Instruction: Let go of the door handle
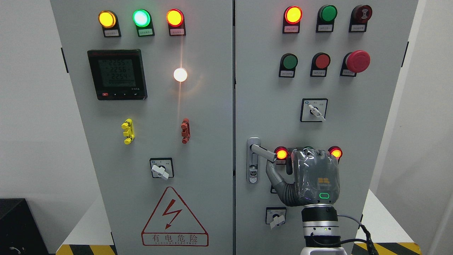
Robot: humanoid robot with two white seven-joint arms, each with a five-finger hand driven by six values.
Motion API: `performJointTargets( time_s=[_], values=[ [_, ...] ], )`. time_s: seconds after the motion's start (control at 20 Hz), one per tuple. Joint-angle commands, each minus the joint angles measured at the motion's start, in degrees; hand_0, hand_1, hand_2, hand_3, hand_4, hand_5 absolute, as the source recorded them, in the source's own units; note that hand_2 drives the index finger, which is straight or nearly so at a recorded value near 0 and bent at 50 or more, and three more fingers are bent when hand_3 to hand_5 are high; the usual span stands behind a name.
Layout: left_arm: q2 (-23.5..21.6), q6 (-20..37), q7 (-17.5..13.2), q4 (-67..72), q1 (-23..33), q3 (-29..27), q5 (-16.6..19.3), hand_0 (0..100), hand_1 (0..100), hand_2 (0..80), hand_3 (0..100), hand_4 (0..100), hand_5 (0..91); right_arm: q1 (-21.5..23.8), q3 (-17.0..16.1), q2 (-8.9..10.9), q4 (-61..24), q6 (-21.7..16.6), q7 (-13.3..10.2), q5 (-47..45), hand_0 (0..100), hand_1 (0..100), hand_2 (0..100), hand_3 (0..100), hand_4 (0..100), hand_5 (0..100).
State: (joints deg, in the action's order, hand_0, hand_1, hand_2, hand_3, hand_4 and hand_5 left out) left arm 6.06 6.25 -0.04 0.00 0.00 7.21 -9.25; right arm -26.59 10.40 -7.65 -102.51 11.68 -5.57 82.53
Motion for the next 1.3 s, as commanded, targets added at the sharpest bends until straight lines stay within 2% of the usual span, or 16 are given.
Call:
performJointTargets(
  time_s=[0.0, 1.25],
  values=[
    [0.0, -0.01, 0.04, 1.67, -1.49, 0.0, 0.03, 12, 56, 0.0, 0, 0, 0.0, -0.39, -0.21, 0.0, -0.05, -0.08, 0.03, -0.09, 50, 31, 88, 100, 100, 100],
    [0.0, -0.01, 0.04, 1.67, -1.49, 0.0, 0.03, 12, 56, 0.0, 0, 0, 0.0, 0.83, 0.14, 0.0, -0.58, -0.43, -0.4, -0.09, 49, 30, 88, 100, 100, 100]
  ],
)
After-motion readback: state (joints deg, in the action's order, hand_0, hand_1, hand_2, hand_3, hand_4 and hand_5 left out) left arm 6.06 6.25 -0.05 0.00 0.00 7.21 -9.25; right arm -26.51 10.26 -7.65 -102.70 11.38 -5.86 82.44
